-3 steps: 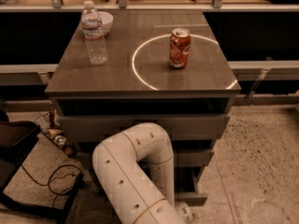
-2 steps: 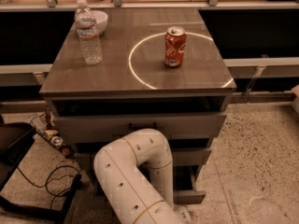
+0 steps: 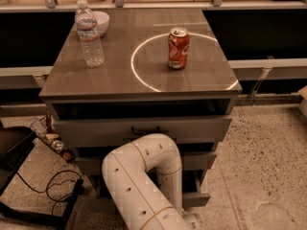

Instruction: Close bottom drawer

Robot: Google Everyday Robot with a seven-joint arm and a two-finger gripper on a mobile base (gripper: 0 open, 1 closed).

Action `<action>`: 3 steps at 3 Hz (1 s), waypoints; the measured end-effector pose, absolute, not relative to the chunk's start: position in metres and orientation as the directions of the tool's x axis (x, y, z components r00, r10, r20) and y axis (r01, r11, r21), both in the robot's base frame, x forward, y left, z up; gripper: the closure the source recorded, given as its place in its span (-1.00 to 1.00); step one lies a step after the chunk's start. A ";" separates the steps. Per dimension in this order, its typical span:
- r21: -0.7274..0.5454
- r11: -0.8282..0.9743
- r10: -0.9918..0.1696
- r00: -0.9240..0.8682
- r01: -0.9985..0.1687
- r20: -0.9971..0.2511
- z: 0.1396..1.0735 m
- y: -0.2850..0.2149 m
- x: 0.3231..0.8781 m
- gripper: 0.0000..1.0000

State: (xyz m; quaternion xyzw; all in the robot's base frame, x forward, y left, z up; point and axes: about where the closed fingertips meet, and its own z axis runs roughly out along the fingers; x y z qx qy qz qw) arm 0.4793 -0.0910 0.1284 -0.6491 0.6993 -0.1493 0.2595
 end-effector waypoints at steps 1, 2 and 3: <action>-0.586 0.123 -0.983 -0.017 -0.801 -0.182 0.136 -0.097 0.485 1.00; -0.621 0.144 -0.975 -0.002 -0.771 -0.224 0.142 -0.104 0.491 1.00; -0.625 0.147 -0.973 0.001 -0.767 -0.230 0.141 -0.102 0.493 1.00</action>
Offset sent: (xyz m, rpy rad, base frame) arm 0.0117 -0.0145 0.0188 0.0425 -0.1304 -0.0081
